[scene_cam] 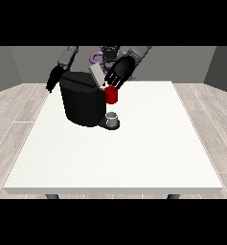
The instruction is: Insert the coffee pod into the coffee machine and close the lid
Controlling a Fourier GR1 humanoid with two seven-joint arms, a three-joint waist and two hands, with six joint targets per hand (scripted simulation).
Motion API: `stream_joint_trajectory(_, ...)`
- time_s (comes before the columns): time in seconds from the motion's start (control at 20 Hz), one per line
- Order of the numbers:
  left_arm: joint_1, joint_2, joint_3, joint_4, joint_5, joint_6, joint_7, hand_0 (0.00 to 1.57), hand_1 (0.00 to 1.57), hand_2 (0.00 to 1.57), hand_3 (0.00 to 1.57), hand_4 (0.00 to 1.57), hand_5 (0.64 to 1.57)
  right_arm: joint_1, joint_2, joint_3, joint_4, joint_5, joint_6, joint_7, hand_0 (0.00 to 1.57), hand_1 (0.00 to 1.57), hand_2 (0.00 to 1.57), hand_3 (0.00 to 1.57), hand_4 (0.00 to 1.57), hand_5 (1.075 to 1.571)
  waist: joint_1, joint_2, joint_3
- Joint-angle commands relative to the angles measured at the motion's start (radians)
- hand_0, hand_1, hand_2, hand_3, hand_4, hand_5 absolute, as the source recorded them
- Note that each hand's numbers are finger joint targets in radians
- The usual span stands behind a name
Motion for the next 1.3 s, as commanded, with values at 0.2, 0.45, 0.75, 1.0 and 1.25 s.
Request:
stream_joint_trajectory(0.2, -0.007, -0.016, -0.007, 0.010, -0.004, -0.013, -0.017, 1.19, 1.19, 1.23, 1.20, 0.44, 1.571, -0.034, -0.023, -0.045, 0.021, -0.013, -0.015, 0.003, 0.00, 0.00, 0.00, 0.00, 0.13, 1.571, 0.019, 0.006, 0.0000)
stream_joint_trajectory(0.45, -0.001, 0.004, 0.005, 0.028, -0.019, 0.043, -0.039, 1.17, 1.17, 1.23, 1.19, 0.42, 1.571, 0.027, 0.009, 0.007, -0.010, 0.002, -0.003, -0.029, 0.00, 0.00, 0.00, 0.00, 0.17, 1.571, -0.032, 0.032, -0.0002)
stream_joint_trajectory(0.75, -0.032, 0.021, 0.006, 0.023, -0.019, 0.017, -0.056, 1.22, 1.22, 1.26, 1.21, 0.38, 1.571, -0.015, -0.011, -0.028, 0.027, -0.014, -0.002, 0.009, 0.00, 0.00, 0.00, 0.00, 0.00, 1.571, 0.002, 0.028, -0.0001)
stream_joint_trajectory(1.0, -0.046, -0.001, 0.004, 0.021, -0.035, 0.056, -0.031, 1.20, 1.20, 1.22, 1.17, 0.36, 1.571, -0.017, -0.013, -0.029, 0.038, -0.022, 0.010, -0.031, 0.00, 0.00, 0.00, 0.00, 0.00, 1.571, -0.010, 0.034, 0.0001)
stream_joint_trajectory(1.25, -0.030, 0.008, -0.004, 0.025, -0.067, 0.125, -0.047, 1.27, 1.27, 1.27, 1.18, 0.17, 1.571, -0.010, -0.005, 0.001, 0.005, 0.018, -0.017, -0.030, 0.00, 0.00, 0.00, 0.00, 0.00, 1.571, -0.025, 0.043, -0.0002)
